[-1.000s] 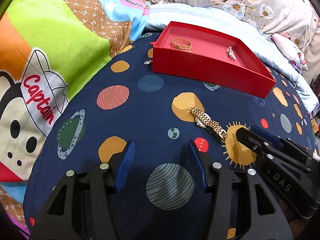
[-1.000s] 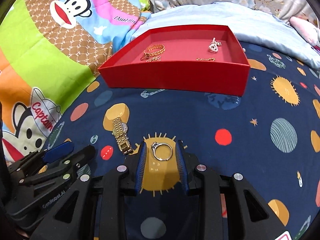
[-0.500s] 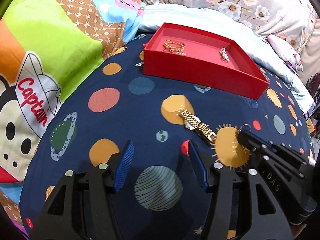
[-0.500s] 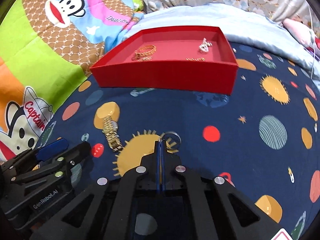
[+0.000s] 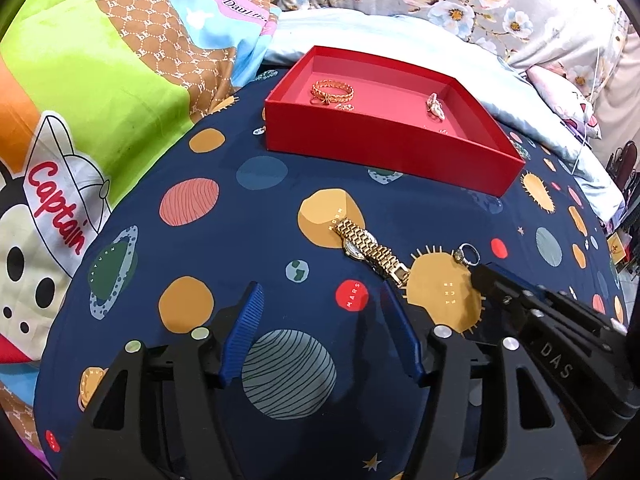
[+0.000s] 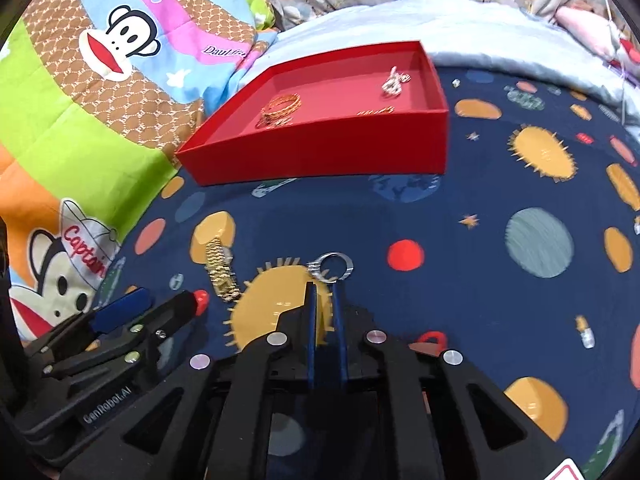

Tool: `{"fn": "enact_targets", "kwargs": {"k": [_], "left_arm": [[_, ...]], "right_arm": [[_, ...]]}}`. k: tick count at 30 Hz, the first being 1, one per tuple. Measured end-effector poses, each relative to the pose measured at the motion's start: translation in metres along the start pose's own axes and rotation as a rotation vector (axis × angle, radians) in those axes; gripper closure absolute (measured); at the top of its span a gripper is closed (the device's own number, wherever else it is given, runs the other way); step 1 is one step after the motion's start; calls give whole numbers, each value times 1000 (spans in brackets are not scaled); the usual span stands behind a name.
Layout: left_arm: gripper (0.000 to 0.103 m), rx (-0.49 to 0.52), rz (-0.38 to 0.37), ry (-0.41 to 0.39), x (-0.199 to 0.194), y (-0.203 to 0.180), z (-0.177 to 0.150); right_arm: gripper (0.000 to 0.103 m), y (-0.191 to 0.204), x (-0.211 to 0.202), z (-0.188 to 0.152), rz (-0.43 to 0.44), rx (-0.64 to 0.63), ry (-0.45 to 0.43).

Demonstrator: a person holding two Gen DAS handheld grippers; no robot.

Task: Organize jewelry
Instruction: 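Withdraw both grippers from the tray toward the gold watch and silver ring, then grasp the silver ring with the right gripper while the left grasps the gold watch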

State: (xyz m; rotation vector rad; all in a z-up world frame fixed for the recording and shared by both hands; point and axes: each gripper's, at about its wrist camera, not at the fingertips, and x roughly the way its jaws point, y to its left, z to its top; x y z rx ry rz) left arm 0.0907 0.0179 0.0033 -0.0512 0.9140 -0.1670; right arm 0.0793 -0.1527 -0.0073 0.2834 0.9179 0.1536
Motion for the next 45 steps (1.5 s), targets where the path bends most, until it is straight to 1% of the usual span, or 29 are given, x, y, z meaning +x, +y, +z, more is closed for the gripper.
{"fn": "enact_targets", "kwargs": {"k": [3,7,12,17,21,23,25,30,34,36,39,42,45], "left_arm": [[44,-3,4,-6,-2,3,1],[44,-17,5,-2,-1,9,2],[44,-23,3,0,0,11,3],[44,-25,0,-1,1,11,4],[44,-35,2,6,3,13,5],[44,-36,4,7,3,14,5],[44,-37,3,8,4,13,5],[44,-26,-22,8,2,5,6],[44,-24,-57,18,5,-6,9],[44,-23,-69,21,8,-13,11],[44,-22,-67,30,17,-22,15],[45,-31,-51,37,25,-26,17],[59,-33,-21,15,26,-23,17]], "right_arm": [[92,5,3,-2,17,9,12],[97,7,7,2,-23,-7,1],[96,3,11,9,-34,8,-2],[81,11,17,16,-47,-14,-12],[80,15,22,21,-72,-28,-23],[89,15,23,22,-87,-29,-24],[94,13,22,22,-90,-27,-24],[95,2,15,18,-88,-4,-30],[95,-12,4,11,-90,36,-41],[95,-20,-1,6,-76,61,-45],[95,-28,-7,3,-65,83,-50],[95,-31,-9,2,-51,97,-56],[95,-29,-8,3,-48,91,-58]]}}
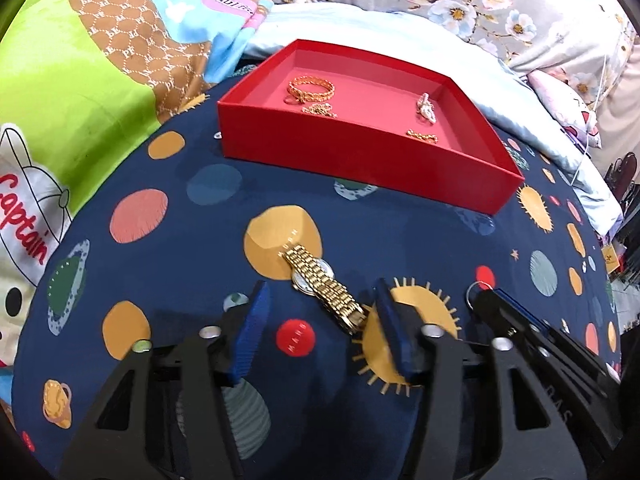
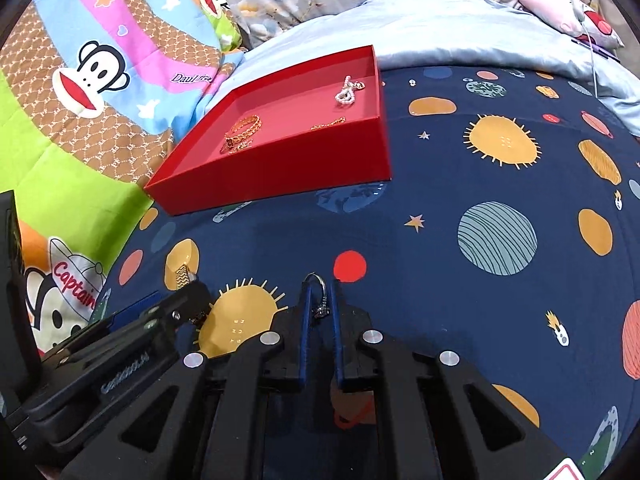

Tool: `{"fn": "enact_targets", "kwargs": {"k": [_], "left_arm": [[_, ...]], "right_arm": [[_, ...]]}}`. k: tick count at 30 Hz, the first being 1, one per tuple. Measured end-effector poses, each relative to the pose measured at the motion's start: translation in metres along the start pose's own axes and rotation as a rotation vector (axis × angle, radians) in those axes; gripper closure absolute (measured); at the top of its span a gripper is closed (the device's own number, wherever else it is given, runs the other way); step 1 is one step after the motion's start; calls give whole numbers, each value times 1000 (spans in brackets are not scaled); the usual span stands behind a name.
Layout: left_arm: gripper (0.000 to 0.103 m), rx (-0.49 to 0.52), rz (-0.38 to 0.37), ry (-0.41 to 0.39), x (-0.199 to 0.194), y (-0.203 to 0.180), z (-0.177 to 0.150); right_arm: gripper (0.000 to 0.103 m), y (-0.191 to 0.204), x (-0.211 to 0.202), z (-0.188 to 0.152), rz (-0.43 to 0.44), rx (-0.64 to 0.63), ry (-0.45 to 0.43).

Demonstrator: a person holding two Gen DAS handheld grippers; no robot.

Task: Organize jewelry
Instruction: 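Grasp the silver ring with the right gripper while the left grasps the gold watch, then lower watch and ring into the red tray and open both grippers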

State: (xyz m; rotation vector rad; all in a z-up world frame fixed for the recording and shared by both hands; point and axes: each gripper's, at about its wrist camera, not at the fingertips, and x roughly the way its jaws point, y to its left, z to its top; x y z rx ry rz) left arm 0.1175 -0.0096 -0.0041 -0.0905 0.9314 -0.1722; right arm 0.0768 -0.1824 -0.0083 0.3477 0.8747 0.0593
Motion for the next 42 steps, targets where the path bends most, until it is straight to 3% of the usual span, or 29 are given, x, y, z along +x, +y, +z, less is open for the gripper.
{"fn": "enact_targets", "kwargs": {"k": [2,5,14,25,34,42], "left_arm": [[80,0,-13,-2,0,3,0],[92,0,-18,2,-1,7,-1],[92,0,-47,-6,-16,17,-4],[92,23,-91,-92,-62,22,26],[92,81,-112,-180,-83,6,81],[92,124,-119,-220,-50,-19,151]], "right_arm": [[95,1,1,0,3,-5,2],[95,3,1,0,7,-10,1],[95,3,-5,-1,18,-12,-25],[95,7,-41,21,39,-22,-85],[95,20,-56,80,44,-111,-149],[95,17,-15,152,35,-135,-159]]}}
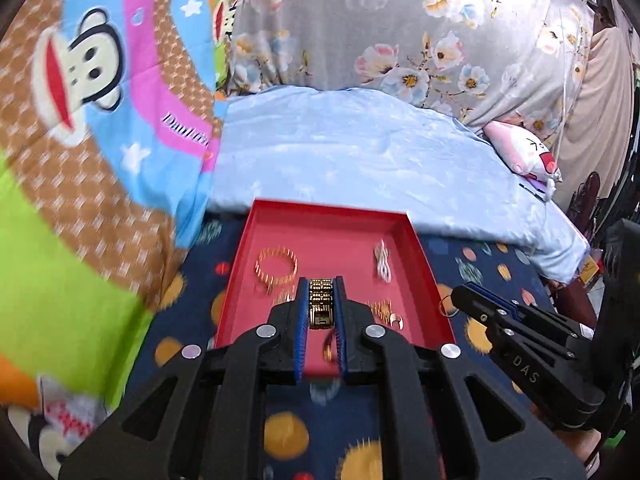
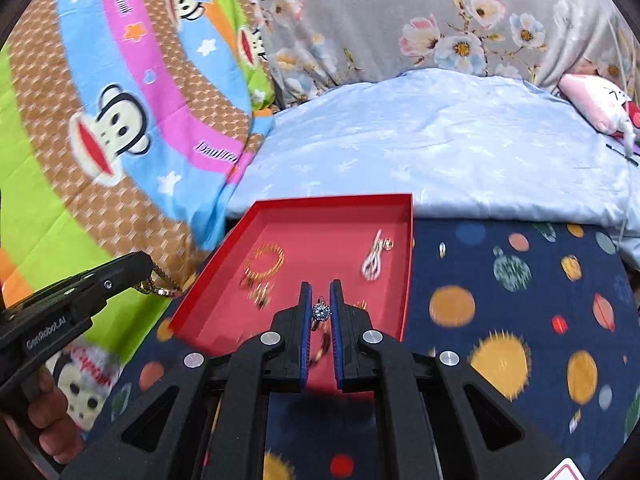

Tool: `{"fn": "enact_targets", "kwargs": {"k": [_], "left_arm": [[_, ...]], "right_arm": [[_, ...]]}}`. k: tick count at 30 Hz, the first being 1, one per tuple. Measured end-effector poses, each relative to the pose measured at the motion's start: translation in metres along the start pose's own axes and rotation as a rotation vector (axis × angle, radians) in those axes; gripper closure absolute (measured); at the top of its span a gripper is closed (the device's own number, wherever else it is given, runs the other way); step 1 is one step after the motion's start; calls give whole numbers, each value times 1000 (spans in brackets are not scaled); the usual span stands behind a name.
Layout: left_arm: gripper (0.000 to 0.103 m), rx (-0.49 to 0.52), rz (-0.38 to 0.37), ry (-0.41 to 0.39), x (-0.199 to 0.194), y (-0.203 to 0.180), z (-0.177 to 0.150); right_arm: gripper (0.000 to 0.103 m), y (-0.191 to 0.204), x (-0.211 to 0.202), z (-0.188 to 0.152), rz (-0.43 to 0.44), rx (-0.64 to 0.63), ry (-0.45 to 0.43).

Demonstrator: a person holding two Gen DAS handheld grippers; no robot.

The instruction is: Organize jewelry

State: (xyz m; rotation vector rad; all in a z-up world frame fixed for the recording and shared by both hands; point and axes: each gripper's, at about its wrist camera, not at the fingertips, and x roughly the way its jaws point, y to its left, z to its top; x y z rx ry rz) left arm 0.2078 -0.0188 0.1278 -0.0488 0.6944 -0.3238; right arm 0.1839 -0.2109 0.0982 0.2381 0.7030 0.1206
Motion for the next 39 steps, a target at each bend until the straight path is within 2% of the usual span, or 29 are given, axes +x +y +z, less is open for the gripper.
{"fn": "enact_targets", "kwargs": {"k": [4,9,13,15,16,17,19,23,30,39], "left_arm": [[92,-6,-37,21,39,-1,20],[92,13,2,61,90,-9,29],[92,22,7,76,112,-11,27],[92,18,8,86,121,-11,25],[92,14,9,80,123,-11,25],[90,6,22,67,123,-9,24],[86,10,46,52,122,-8,23],[85,23,87,35,114,-6,19],[85,56,142,22,85,-9,0],[84,67,158,58,47,-27,-45]], "right_arm": [[95,-17,34,19,18,51,35],[95,-26,72,26,22,68,87],[95,-27,95,25,16,50,120],[91,-26,102,25,11,40,121],[84,-26,103,25,4,34,111],[77,-26,102,25,-2,31,104],[73,-27,100,24,-11,38,85],[73,-34,90,22,8,81,71],[73,-23,61,3,-9,58,46],[65,-4,15,-41,-93,22,19]]}}
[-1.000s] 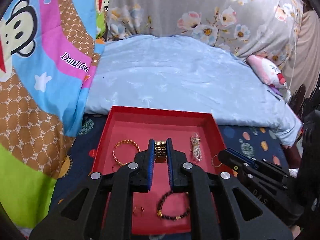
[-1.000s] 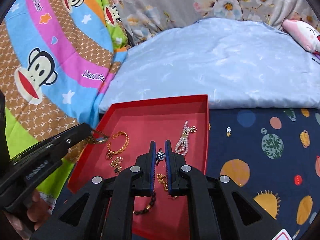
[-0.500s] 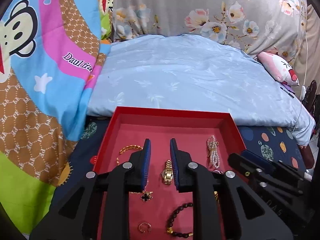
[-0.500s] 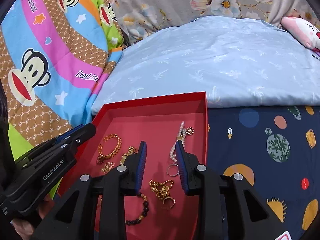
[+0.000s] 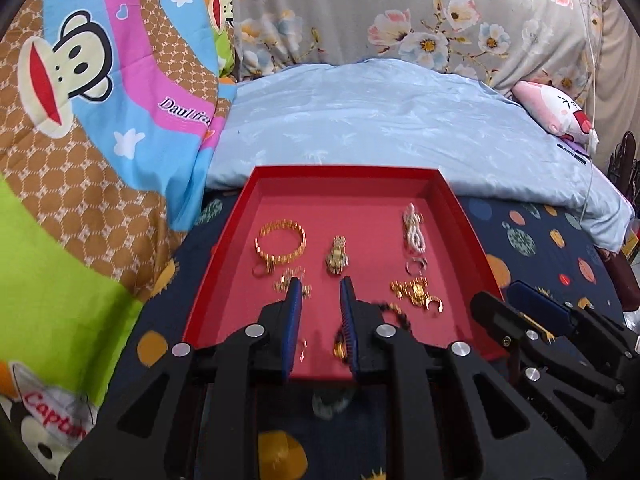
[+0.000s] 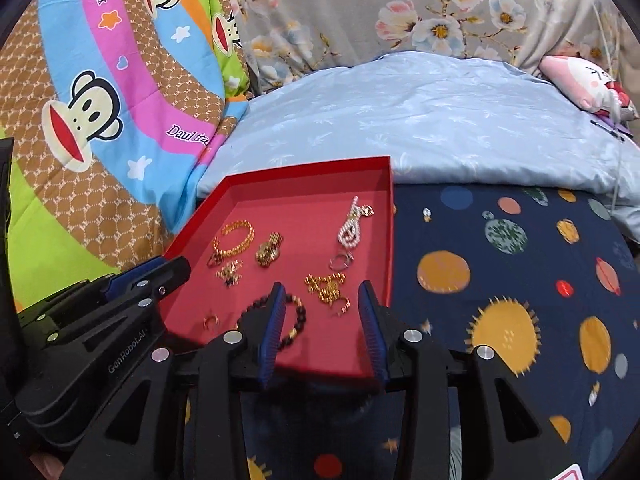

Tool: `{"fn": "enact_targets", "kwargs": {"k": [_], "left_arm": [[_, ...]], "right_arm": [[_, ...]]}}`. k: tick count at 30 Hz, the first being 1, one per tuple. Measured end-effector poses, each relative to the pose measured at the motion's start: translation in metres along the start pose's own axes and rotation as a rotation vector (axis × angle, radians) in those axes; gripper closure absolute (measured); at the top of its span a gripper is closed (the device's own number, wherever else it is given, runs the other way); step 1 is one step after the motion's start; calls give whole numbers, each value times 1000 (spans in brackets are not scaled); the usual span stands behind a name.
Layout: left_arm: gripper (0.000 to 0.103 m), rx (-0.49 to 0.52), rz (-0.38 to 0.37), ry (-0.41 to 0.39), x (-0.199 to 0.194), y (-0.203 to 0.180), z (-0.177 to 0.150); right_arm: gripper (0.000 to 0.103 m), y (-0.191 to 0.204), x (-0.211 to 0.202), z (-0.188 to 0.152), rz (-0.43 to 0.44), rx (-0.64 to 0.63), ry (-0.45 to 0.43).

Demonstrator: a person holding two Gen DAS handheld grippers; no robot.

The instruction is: Organize jewelry

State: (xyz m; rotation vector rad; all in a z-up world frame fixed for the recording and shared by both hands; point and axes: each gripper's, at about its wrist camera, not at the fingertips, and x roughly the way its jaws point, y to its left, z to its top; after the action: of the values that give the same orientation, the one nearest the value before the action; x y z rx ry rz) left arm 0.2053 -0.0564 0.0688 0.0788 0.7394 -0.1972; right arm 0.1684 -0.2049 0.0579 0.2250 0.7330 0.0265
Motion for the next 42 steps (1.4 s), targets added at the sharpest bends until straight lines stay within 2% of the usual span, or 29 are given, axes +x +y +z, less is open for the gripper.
{"fn": "enact_targets", "kwargs": {"k": [6,8,10,14,31,36,39,42], "left_arm": [[84,-34,8,29,-22,3,-29],[73,-36,19,26,-27,4,-36],[67,-39,40,17,-33,4,-45],[67,-32,72,9,-39,4,-59],[67,-31,117,24,-34,5,-88],[67,-51,130,13,-31,11,-92],[61,-49,159,1,-29,11,-93],[51,-36,201,-34,-29,8,-98]], "right_arm": [[53,-1,-26,-29,-59,-11,-4],[50,0,-31,-40,-79,-21,-2],[49,1,-35,-49,-91,-31,0],[42,6,-42,-64,-121,-52,-17],[38,12,-35,-85,-150,-62,-8],[32,16,-30,-90,-167,-82,-4],[30,17,-28,-90,-174,-87,-1],[27,16,-23,-89,-194,-79,20]]}}
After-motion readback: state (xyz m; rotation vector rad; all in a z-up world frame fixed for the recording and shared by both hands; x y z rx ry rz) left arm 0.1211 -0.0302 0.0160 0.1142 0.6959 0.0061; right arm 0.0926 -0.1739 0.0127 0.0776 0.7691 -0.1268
